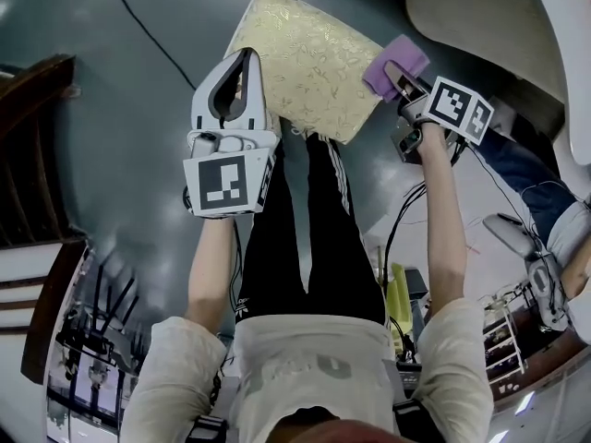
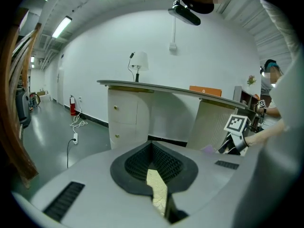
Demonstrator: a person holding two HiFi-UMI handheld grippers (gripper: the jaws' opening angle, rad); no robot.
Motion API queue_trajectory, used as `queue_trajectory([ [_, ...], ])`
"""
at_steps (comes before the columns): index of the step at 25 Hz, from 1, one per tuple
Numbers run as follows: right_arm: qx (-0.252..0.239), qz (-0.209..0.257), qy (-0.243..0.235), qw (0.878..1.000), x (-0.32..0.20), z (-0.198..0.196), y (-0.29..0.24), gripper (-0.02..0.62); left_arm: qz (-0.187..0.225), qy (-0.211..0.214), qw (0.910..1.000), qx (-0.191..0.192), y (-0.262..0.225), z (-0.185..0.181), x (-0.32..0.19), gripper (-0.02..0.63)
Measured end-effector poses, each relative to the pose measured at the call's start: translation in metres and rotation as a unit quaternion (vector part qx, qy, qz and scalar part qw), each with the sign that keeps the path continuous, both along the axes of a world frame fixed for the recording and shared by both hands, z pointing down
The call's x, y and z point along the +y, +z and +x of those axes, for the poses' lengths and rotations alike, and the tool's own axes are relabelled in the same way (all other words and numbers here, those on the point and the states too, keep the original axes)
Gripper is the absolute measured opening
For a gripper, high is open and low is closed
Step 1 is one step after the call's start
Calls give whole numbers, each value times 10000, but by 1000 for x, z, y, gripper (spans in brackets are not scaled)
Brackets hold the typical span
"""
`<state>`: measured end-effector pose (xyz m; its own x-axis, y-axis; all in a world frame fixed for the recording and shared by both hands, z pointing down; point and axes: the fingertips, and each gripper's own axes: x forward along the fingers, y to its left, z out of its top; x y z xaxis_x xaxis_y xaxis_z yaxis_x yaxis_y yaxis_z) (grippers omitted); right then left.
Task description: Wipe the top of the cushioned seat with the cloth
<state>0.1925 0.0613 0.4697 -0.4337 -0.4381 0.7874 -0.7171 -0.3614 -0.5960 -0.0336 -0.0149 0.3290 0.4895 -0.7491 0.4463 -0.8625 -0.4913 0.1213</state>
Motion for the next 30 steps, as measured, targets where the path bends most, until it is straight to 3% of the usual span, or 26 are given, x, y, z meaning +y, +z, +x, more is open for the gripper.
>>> queue_trajectory([
  [5,-699,939,-191,9929,-55,-77,-66,98,71,-229,9997,-61,-5,-22,-3,6],
  [9,-1208,1256,-470,9836,-78,-144,-82,98,85,-383,9991,-147,-5,-36,1,6],
  [13,-1325,1143,-848,9809,-89,-213,-62,98,66,-524,9985,-165,0,-65,1,6],
  [16,-1213,899,-977,9837,-86,-241,-33,98,-2,-651,9976,-221,5,-79,7,6],
  [23,-824,317,-1160,9893,-77,-274,35,98,-71,-854,9960,-268,10,-99,16,6],
  [30,-462,-2,-1127,9926,-72,-264,63,98,-72,-906,9955,-258,11,-101,18,6],
])
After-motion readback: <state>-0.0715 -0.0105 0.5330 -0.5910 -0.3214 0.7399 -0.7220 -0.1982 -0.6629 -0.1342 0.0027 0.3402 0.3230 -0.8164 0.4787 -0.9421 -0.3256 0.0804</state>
